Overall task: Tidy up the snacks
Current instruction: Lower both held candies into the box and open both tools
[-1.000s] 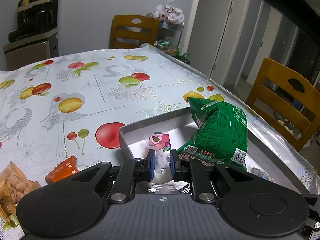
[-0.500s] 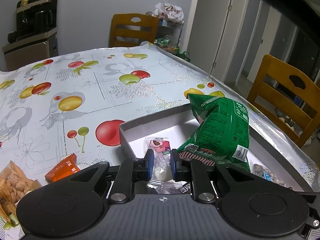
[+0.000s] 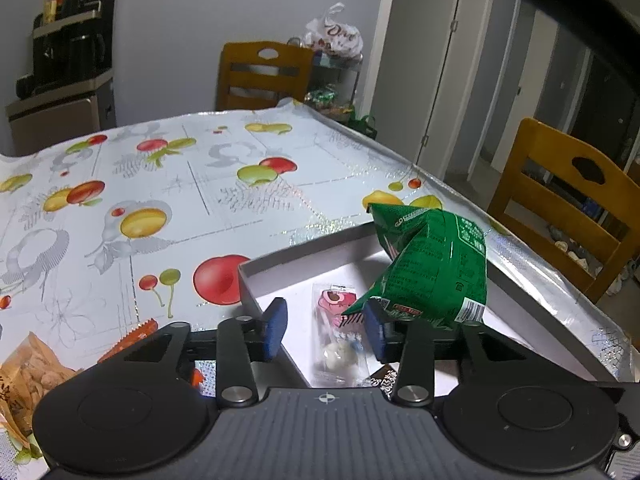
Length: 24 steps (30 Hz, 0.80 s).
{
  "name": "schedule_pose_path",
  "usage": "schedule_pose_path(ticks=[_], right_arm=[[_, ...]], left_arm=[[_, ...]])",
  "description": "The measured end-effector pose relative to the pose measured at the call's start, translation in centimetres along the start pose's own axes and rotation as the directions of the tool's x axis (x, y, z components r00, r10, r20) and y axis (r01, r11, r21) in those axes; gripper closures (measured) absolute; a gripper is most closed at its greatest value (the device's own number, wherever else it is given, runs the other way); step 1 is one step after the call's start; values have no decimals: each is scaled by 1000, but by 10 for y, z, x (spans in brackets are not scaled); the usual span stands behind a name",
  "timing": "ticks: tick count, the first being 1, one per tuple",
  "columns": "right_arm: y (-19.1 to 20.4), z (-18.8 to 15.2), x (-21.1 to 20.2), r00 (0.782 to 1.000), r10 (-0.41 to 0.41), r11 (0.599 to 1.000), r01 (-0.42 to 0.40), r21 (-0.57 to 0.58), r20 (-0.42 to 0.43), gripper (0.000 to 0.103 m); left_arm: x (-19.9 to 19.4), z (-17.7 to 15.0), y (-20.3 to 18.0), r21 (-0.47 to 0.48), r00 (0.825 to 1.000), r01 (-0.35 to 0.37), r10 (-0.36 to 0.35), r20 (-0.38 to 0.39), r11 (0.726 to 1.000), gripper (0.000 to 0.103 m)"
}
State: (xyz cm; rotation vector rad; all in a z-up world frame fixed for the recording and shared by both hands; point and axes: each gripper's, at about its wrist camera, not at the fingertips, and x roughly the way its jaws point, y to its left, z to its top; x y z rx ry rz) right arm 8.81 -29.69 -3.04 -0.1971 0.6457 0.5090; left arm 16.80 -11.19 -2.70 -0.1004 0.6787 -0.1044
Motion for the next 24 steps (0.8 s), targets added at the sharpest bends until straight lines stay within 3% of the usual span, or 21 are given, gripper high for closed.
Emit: schedule_pose_path(ticks=[8, 11, 17, 21, 24], right_arm=[[-1, 1, -4, 1000, -12, 1000, 12, 7, -9, 79], [-1, 0, -5, 1000, -13, 1000, 13, 12, -10, 76], [0, 2, -9, 1000, -17, 999, 18, 31, -9, 60], [1, 1, -13, 999, -32, 999, 32, 43, -5, 42], [1, 1, -17, 999, -35, 998, 35, 53, -1, 39]], left_arm=[[-10, 0, 1, -5, 1000, -6, 7, 21, 1000, 37], [-14, 0, 2, -10, 999, -1, 2, 32, 1000, 25], [-25, -1, 3, -20, 998, 9, -8, 62, 1000, 11], [-31, -1, 5, -26, 997, 19, -17, 74, 999, 6], [-35, -2, 6, -25, 996, 30, -27, 81, 999, 4]])
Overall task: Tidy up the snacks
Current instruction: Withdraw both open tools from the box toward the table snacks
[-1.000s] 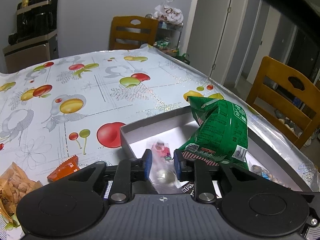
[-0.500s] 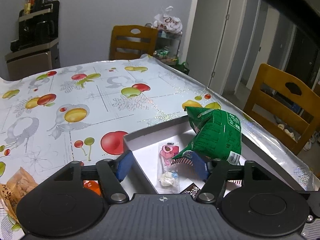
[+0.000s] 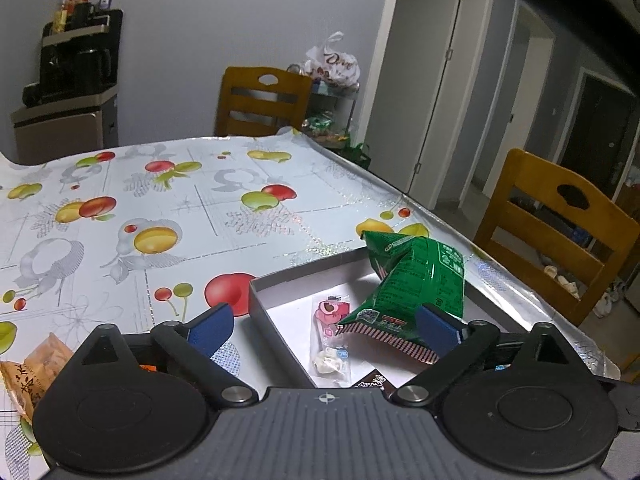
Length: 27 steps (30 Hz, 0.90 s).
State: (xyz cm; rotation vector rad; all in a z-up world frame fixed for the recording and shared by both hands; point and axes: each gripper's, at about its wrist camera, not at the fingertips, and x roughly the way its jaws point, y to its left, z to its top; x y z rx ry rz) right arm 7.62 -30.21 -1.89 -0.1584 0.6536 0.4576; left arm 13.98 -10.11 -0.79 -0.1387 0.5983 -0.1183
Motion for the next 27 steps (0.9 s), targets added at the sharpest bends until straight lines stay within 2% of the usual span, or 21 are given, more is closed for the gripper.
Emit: schedule_pose_path(ticks=[13, 27], right_arm=[[9, 3, -10, 1000, -5, 1000, 5, 31, -7, 35], [27, 12, -18, 1000, -19, 999, 19, 34, 6, 34]], left_arm=[[-20, -5, 12, 2, 999, 29, -29, 19, 1000, 0], [-52, -10, 36, 38, 998, 13, -15, 54, 999, 0]])
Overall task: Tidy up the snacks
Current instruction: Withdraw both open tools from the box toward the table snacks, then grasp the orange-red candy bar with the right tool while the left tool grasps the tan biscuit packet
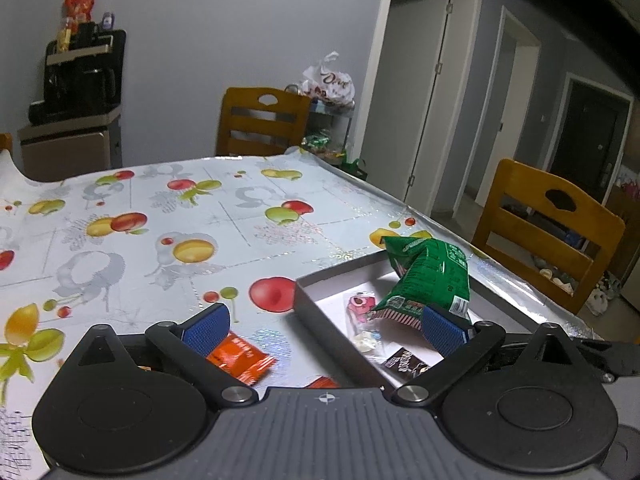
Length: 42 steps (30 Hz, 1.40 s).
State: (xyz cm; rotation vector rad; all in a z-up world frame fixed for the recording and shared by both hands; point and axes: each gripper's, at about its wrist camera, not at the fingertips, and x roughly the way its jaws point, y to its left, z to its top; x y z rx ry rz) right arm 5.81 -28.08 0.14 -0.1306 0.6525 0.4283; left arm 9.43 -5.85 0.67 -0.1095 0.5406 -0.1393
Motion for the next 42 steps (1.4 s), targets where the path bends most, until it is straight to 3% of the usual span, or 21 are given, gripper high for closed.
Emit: schedule_pose_path(ticks=[8, 15, 27, 32, 42], right_arm=[[14, 4, -4, 1000, 7, 1000, -7, -18, -6, 30], [26, 2, -4, 1000, 14, 999, -14, -32, -18, 29], [65, -13, -7, 994, 110, 983, -111, -148, -17, 29], [82, -10, 5, 997, 68, 982, -71, -177, -23, 29], [91, -3, 42, 993, 1, 984, -22, -177, -117, 35]], left_arm=[[-26, -9, 18, 14, 1000, -7, 7, 8, 1000, 0], [-50, -35, 41, 65, 999, -50, 50, -11, 997, 0], [-70, -76, 83, 62, 990, -127, 130, -50, 990, 0], [-73, -82, 91, 31, 991, -122, 124, -59, 992, 0], [-79, -86, 92, 35, 993, -100, 102, -63, 994, 0]])
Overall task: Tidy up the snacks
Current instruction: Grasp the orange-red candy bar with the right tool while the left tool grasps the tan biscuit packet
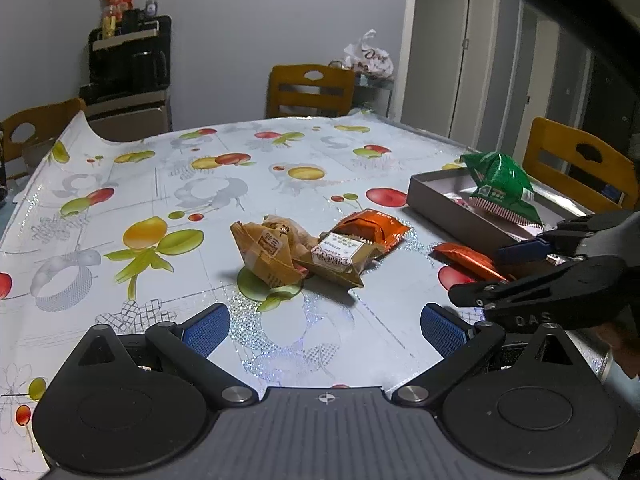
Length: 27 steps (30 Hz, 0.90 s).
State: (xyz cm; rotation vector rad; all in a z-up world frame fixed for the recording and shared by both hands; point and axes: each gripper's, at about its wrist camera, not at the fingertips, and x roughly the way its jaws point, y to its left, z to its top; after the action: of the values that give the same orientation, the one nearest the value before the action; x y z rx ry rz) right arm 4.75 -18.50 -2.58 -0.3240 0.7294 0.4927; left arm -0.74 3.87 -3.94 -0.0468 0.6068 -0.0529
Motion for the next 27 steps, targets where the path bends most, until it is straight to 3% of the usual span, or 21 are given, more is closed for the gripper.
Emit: schedule_pose_path(ticks=[6, 10, 13, 17, 27], right_arm=[[4, 1, 11, 1000, -6, 999, 7, -31, 12, 39], [6, 1, 9, 999, 19, 998, -17, -64, 29, 53], [7, -1, 5, 999, 36, 996, -33, -80, 32, 57], [8, -7, -4, 996, 85, 992, -81, -95, 34, 57], [-1, -23, -25, 988, 143, 987, -139, -76, 56, 57]], left_arm=[[-1, 0, 1, 5, 1000, 1, -1, 4, 1000, 0], [-1, 2, 0, 12, 1000, -4, 4, 9, 1000, 0], [0, 5, -1, 18, 1000, -12, 12, 12, 1000, 0], [1, 9, -5, 44, 999, -3, 2, 32, 999, 2], [37, 33, -23, 180, 995, 45, -60, 84, 983, 21]])
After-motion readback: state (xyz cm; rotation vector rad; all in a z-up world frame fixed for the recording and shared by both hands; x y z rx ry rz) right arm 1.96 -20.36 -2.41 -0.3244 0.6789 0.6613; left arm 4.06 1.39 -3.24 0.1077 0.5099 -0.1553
